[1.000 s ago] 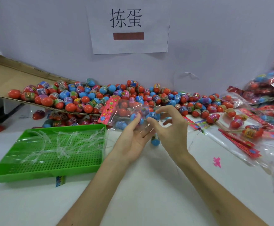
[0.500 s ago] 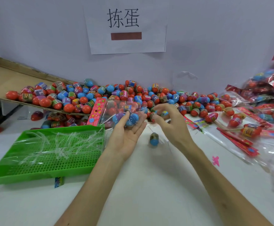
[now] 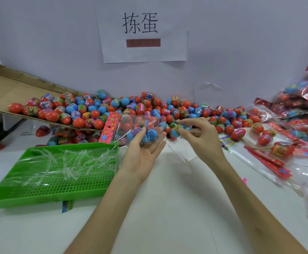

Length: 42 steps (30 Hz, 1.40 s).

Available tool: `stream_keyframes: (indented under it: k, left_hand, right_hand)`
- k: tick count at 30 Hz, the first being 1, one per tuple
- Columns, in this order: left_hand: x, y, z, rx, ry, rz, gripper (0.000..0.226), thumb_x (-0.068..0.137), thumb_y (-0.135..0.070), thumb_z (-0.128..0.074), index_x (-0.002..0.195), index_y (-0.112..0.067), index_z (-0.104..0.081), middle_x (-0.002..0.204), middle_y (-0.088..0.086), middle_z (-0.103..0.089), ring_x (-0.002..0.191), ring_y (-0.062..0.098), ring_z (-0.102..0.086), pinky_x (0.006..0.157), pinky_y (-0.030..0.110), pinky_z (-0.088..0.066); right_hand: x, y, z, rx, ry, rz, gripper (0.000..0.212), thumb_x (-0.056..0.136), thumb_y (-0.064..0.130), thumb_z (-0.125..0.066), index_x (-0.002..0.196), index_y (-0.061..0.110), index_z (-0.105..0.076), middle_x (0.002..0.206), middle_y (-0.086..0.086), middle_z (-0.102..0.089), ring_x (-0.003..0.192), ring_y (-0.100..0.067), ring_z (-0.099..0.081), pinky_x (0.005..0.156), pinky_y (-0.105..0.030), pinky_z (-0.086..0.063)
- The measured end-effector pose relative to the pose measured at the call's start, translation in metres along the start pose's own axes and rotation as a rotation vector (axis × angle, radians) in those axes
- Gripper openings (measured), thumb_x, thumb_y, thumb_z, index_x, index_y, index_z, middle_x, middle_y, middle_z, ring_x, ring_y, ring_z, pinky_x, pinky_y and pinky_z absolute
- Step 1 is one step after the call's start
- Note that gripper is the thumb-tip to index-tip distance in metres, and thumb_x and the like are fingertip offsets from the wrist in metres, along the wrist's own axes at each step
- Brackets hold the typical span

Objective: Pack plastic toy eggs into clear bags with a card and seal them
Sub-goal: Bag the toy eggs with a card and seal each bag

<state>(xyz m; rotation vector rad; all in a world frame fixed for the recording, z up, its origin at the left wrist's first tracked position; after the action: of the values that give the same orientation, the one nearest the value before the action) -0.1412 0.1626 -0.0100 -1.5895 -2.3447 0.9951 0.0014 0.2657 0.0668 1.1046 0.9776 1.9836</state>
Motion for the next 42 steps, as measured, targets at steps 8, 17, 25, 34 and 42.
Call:
stream_keyframes:
  k: [8,17,25,34,42]
  left_hand:
    - [-0.005,0.026,-0.017,0.16,0.123,0.06,0.03,0.104,-0.023,-0.056,0.125,-0.005,-0.068,0.128,0.015,-0.071,0.118,0.026,-0.07,0.101,0.041,-0.055]
    - [-0.006,0.02,-0.015,0.142,0.116,0.058,0.032,0.104,-0.026,-0.054,0.125,-0.008,-0.069,0.128,0.014,-0.072,0.118,0.025,-0.07,0.096,0.037,-0.056]
    - [-0.006,0.004,-0.017,0.138,0.14,-0.074,0.045,0.109,-0.041,-0.042,0.145,-0.018,-0.055,0.135,0.003,-0.069,0.126,0.021,-0.065,0.114,0.046,-0.042]
    - [-0.009,0.017,-0.02,0.211,0.152,-0.009,0.056,0.088,-0.055,-0.056,0.123,-0.015,-0.076,0.129,0.0,-0.072,0.084,0.009,-0.07,0.06,0.025,-0.047]
    - [-0.018,0.007,-0.033,0.378,0.226,-0.151,0.042,0.089,-0.041,-0.064,0.11,-0.007,-0.076,0.11,0.013,-0.074,0.107,0.024,-0.067,0.102,0.042,-0.051]
  right_hand:
    - [-0.022,0.021,-0.011,0.016,-0.147,0.158,0.011,0.082,0.014,-0.083,0.086,0.014,-0.072,0.085,0.005,-0.07,0.081,-0.008,-0.067,0.074,-0.016,-0.05]
    - [-0.029,0.028,-0.026,-0.083,-0.126,0.229,0.019,0.094,0.009,-0.063,0.102,0.022,-0.074,0.1,0.014,-0.069,0.102,-0.003,-0.056,0.085,-0.008,-0.04]
    - [-0.026,-0.005,-0.034,0.335,-0.056,-0.171,0.047,0.077,0.05,-0.076,0.103,0.025,-0.046,0.091,0.003,-0.061,0.079,-0.02,-0.066,0.069,-0.031,-0.057]
    - [-0.038,0.004,-0.073,0.465,0.198,-0.169,0.023,0.089,0.02,-0.077,0.081,0.005,-0.06,0.072,-0.008,-0.065,0.058,-0.024,-0.067,0.05,-0.029,-0.05]
    - [-0.026,0.011,-0.034,0.523,-0.021,-0.126,0.023,0.091,-0.004,-0.064,0.074,0.011,-0.058,0.095,-0.008,-0.075,0.085,-0.029,-0.074,0.072,-0.044,-0.062]
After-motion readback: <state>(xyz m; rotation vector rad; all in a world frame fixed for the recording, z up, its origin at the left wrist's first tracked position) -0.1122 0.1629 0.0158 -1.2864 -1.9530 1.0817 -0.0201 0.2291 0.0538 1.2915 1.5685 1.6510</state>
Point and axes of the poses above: each hand's wrist, its own x-axis towards the middle knuckle, its own z-axis out of the back of the hand, y = z × x, the point moved 10 cm from there along x, towards the middle knuckle
